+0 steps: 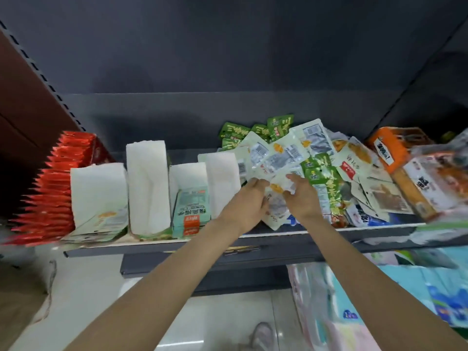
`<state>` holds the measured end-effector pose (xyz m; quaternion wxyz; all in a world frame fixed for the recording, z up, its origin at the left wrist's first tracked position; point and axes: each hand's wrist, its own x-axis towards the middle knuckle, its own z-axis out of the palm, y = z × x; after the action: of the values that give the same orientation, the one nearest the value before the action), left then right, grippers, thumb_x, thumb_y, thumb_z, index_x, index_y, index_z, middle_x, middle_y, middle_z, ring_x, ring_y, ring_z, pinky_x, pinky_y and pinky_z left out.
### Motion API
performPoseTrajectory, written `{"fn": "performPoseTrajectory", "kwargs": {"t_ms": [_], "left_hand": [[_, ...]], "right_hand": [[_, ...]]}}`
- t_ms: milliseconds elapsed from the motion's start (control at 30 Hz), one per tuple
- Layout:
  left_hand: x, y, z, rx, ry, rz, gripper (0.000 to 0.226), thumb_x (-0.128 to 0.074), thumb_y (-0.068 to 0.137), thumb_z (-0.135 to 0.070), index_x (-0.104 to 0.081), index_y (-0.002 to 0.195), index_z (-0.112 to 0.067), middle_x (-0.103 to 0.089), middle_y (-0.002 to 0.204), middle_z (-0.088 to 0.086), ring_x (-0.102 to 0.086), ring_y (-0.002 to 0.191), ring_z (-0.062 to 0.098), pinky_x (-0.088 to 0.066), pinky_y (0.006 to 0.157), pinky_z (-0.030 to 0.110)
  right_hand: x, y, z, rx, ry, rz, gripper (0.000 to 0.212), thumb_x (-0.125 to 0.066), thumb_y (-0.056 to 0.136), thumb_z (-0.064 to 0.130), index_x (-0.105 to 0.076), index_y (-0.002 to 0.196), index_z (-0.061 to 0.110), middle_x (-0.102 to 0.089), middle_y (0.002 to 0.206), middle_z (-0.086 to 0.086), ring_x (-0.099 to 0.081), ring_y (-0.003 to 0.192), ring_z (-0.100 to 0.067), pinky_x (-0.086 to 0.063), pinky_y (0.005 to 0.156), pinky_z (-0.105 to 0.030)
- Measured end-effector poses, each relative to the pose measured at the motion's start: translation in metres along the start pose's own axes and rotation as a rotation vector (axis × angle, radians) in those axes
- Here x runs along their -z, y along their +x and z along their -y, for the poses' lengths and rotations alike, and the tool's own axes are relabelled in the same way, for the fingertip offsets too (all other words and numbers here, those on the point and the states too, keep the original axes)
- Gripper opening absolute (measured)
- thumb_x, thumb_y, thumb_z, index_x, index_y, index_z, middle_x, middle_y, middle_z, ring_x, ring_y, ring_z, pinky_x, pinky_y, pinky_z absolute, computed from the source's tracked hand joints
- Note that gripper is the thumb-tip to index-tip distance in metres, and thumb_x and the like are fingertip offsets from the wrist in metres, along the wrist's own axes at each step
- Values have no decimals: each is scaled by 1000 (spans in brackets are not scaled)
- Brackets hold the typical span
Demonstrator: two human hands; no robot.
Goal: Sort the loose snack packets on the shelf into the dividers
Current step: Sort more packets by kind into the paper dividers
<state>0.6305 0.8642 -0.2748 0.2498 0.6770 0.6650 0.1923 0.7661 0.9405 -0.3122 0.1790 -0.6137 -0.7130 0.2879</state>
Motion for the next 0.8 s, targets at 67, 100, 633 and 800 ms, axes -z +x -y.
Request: {"fn": "performPoseTrajectory", "kwargs": {"t_ms": [67, 100, 633, 800], "left_hand": [[-30, 27, -2, 89, 59, 145, 54, -45, 94, -7, -26, 144, -4, -27, 149, 14, -32, 136, 28, -26, 109, 28], [-43, 38, 1, 141, 103, 203, 59, -47, 94, -9, -21, 146, -3, -20, 153, 16, -24, 140, 28, -22, 113, 30], [-44, 75, -5, 420, 306, 54, 27, -52, 90, -3, -51, 117, -4, -57, 117, 15, -57, 107, 30, -48, 77, 34], [-6, 68, -11, 482, -488, -76, 25, -48, 93, -3, -60, 115, -2, -50, 127, 11, -64, 86, 19, -56, 81, 33]], "right_hand": [[7, 12, -27, 16, -112, 102, 56, -60, 88, 9, -39, 140, 9, -38, 145, -13, -38, 132, -28, -31, 106, -31], [9, 16, -36, 44, -167, 169, 63, -59, 87, 5, -33, 144, 12, -29, 151, -12, -28, 138, -26, -26, 110, -30], [29, 21, -76, 592, -663, 357, 66, -48, 94, 11, -16, 148, 28, -13, 156, -1, -19, 143, -22, -31, 110, -35], [46, -1, -62, 526, -276, 105, 42, -48, 94, 11, -48, 136, 19, -55, 132, -5, -54, 116, -25, -49, 93, -37]]}}
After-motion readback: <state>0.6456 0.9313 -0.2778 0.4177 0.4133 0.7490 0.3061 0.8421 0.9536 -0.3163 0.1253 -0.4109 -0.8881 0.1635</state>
